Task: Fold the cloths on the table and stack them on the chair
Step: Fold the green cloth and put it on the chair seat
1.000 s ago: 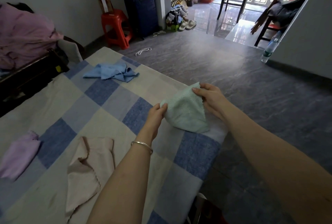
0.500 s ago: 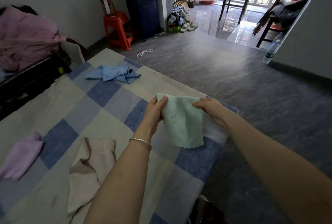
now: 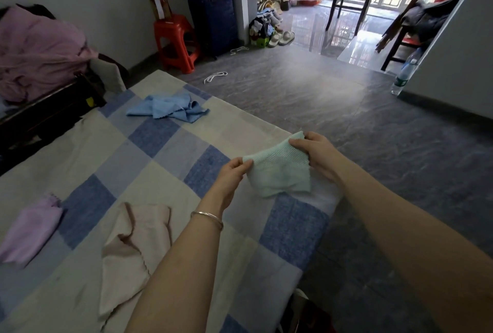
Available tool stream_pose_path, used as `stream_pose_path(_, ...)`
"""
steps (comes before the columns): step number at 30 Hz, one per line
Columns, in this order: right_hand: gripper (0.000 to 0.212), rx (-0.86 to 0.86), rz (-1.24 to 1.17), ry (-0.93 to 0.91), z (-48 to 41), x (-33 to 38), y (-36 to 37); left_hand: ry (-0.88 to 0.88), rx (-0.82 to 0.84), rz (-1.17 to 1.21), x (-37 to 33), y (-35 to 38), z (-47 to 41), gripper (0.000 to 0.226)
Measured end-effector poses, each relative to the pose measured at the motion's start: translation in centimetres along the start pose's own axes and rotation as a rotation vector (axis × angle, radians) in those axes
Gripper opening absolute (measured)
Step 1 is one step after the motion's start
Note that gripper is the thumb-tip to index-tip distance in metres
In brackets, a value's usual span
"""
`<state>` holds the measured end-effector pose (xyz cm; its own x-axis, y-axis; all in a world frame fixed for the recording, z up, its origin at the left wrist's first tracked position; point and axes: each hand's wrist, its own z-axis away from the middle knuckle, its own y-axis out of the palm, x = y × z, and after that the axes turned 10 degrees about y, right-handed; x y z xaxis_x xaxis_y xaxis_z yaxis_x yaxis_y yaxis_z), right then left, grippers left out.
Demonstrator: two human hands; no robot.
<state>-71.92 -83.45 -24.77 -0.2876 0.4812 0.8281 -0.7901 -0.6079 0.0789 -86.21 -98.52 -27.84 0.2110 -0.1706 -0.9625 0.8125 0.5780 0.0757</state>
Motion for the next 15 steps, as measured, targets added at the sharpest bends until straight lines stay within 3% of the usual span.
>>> stream_pose_path(3, 0.051, -0.054, 0.039, 0.072, -0.4, -0.3, -0.3, 0.024, -0.038, -0.019, -0.6, 0.0, -0.2, 0.010)
stream_pose_path(7, 0.062, -0.070, 0.025, 0.047, -0.5, -0.7, -0.4, 0.105, -0.091, -0.042, -1.6, 0.4, -0.2, 0.009)
stream_pose_path(12, 0.050, -0.092, 0.068, -0.178, 0.0, 0.5, -0.2, 0.190, -0.149, -0.014, -3.6, 0.6, -0.8, 0.014)
stream_pose_path(15, 0.039, -0.103, 0.061, -0.192, 0.0, 0.7, -0.2, 0.172, -0.128, -0.036, -3.9, 0.6, -0.9, 0.019)
